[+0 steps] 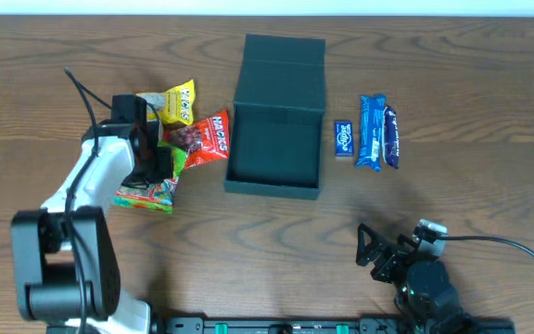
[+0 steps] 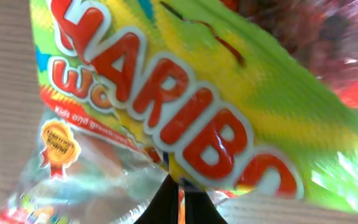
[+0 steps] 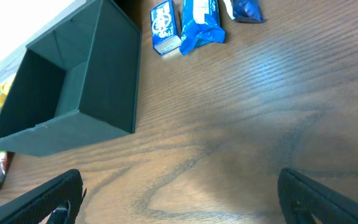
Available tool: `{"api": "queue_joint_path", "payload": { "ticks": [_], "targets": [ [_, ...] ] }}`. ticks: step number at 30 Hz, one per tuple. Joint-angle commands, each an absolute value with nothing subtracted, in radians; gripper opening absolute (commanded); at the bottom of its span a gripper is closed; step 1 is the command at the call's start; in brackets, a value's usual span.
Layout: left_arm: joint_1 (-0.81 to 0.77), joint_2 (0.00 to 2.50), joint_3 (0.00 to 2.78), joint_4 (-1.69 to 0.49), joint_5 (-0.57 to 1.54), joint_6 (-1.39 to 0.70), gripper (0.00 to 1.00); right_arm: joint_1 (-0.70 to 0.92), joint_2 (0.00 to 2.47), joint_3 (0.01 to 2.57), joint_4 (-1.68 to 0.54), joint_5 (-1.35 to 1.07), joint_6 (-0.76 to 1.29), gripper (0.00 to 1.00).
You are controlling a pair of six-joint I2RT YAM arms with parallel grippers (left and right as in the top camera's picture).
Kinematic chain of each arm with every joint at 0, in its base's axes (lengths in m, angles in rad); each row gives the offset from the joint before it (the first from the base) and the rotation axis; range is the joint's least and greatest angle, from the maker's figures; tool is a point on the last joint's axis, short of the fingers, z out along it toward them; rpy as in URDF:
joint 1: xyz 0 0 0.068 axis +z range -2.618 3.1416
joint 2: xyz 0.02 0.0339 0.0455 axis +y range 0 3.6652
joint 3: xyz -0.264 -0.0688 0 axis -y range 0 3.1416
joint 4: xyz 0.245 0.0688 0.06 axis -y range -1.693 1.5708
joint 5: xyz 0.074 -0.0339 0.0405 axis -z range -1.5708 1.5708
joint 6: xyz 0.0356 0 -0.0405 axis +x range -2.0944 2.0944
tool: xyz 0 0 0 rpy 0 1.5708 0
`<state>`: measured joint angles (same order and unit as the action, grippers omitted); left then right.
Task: Pack container
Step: 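Reach the left gripper to the Haribo bag and grasp it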
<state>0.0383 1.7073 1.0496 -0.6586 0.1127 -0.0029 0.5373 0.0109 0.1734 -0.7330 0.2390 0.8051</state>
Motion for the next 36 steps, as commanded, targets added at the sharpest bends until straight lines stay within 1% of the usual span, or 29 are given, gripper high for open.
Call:
{"api": "queue_joint_path", "payload": {
  "ticks": [1, 7, 9, 10, 11, 13, 14, 19, 22, 28, 30, 34, 36],
  "targets": [
    [0.039, 1.585, 1.063, -0.662, 0.094, -0.027, 0.06, 0.544, 0.005, 0.168, -0.733, 0.250, 0.815, 0.99],
    [0.039, 1.395, 1.063, -0.661, 0.085, -0.026, 0.06, 0.544, 0.005, 0.168, -0.733, 0.250, 0.815, 0.99],
    [0.039, 1.358, 1.063, -0.661, 0.020, -0.026, 0.07, 0.544, 0.005, 0.168, -0.733, 0.250, 0.814, 0.99],
    [0.039, 1.357, 1.063, -0.657, -0.016, -0.025, 0.48, 0.544, 0.005, 0.168, -0.733, 0.250, 0.815, 0.99],
    [0.040, 1.363, 1.063, -0.657, -0.031, -0.022, 0.72, 0.544, 0.005, 0.168, -0.733, 0.250, 0.815, 0.99],
    [0.040, 1.386, 1.063, -0.647, -0.031, -0.022, 0.93, 0.544, 0.005, 0.168, -0.733, 0.250, 0.815, 0.99],
    [0.039, 1.402, 1.063, -0.640, -0.026, -0.022, 0.95, 0.544, 0.005, 0.168, -0.733, 0.250, 0.815, 0.99],
    [0.039, 1.496, 1.063, -0.621, -0.025, 0.018, 0.95, 0.544, 0.005, 0.168, -0.733, 0.250, 0.815, 0.99],
    [0.040, 1.556, 1.063, -0.618, -0.025, 0.023, 0.91, 0.544, 0.005, 0.168, -0.733, 0.250, 0.815, 0.99],
    [0.040, 1.671, 1.063, -0.582, 0.003, 0.023, 0.90, 0.544, 0.005, 0.168, -0.733, 0.250, 0.815, 0.99],
    [0.039, 1.707, 1.063, -0.555, 0.033, 0.023, 0.88, 0.544, 0.005, 0.168, -0.733, 0.250, 0.815, 0.99],
    [0.039, 1.762, 1.063, -0.523, 0.075, 0.023, 0.79, 0.544, 0.005, 0.168, -0.733, 0.250, 0.815, 0.99],
    [0.039, 1.792, 1.063, -0.514, 0.079, 0.023, 0.77, 0.544, 0.005, 0.168, -0.733, 0.250, 0.815, 0.99]
  ]
}}
